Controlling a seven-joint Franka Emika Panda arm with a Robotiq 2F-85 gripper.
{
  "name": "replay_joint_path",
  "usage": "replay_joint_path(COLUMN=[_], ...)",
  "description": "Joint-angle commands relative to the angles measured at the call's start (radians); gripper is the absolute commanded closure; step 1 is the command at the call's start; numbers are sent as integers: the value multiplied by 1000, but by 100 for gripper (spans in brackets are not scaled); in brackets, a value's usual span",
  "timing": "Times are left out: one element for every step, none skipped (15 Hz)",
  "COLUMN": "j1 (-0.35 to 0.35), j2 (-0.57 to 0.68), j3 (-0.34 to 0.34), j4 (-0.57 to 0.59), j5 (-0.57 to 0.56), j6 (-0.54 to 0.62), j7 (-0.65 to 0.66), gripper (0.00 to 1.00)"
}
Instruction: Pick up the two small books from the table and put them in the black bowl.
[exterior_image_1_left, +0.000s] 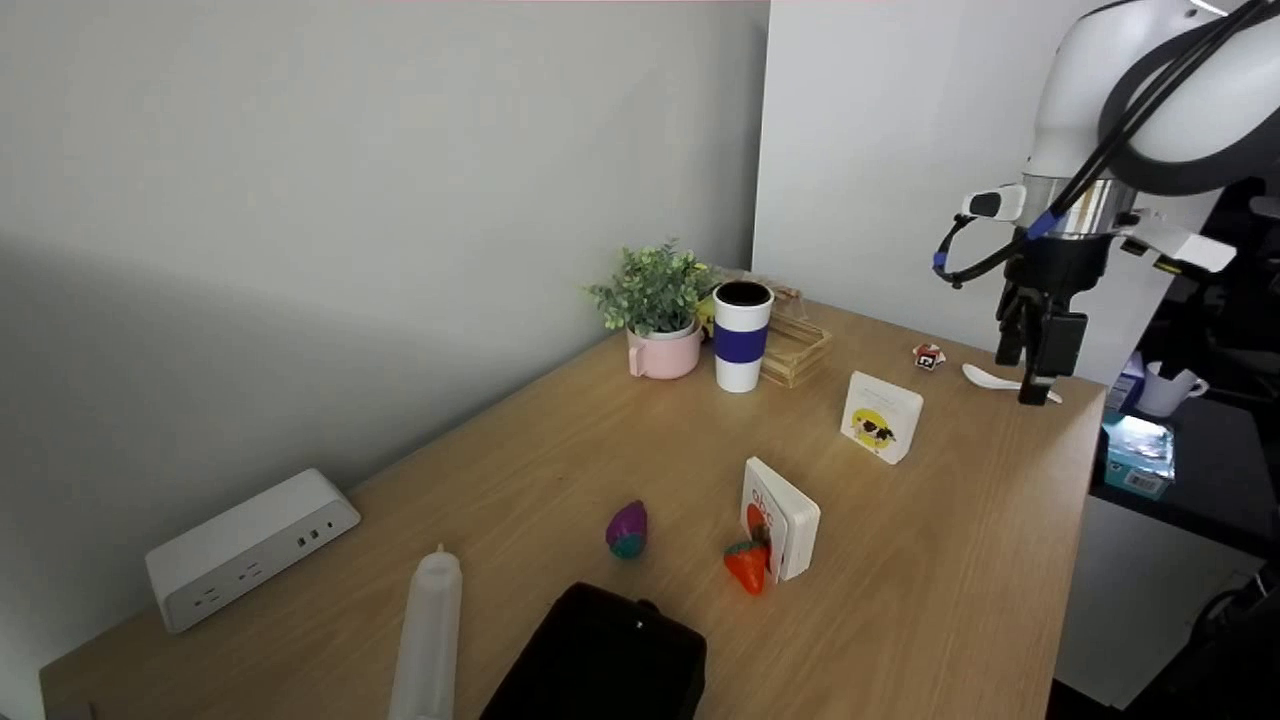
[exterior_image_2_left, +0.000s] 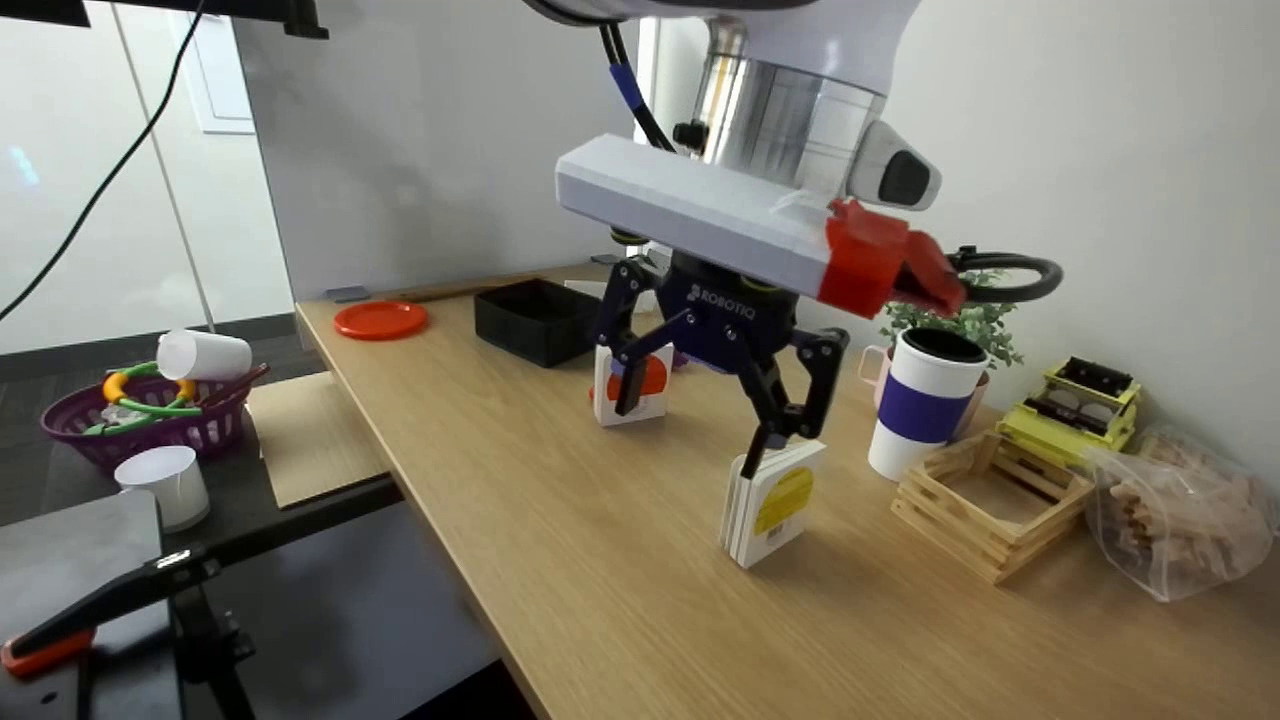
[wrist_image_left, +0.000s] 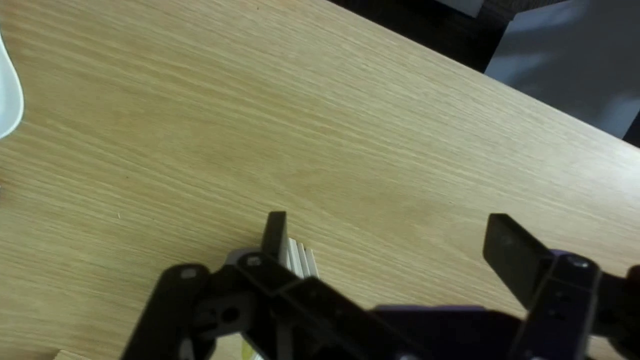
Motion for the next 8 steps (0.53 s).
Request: replay_joint_path(j1=[-40,-42,-43,-45,-45,-45,-45,-42], j2=[105,128,148,166,185,198,211,222], j3=[57,67,74,80,85,87,89,88], j4=[91,110,127,142,154,164,174,178], j5=[35,27,14,4,-4,-7,-5,-7], j6=[-13,-12,-14,-12,-2,6,17,37], j7=[-83,-79,-60,-47,-26,2,30,75], gripper=[0,0,0,0,0,0,0,0])
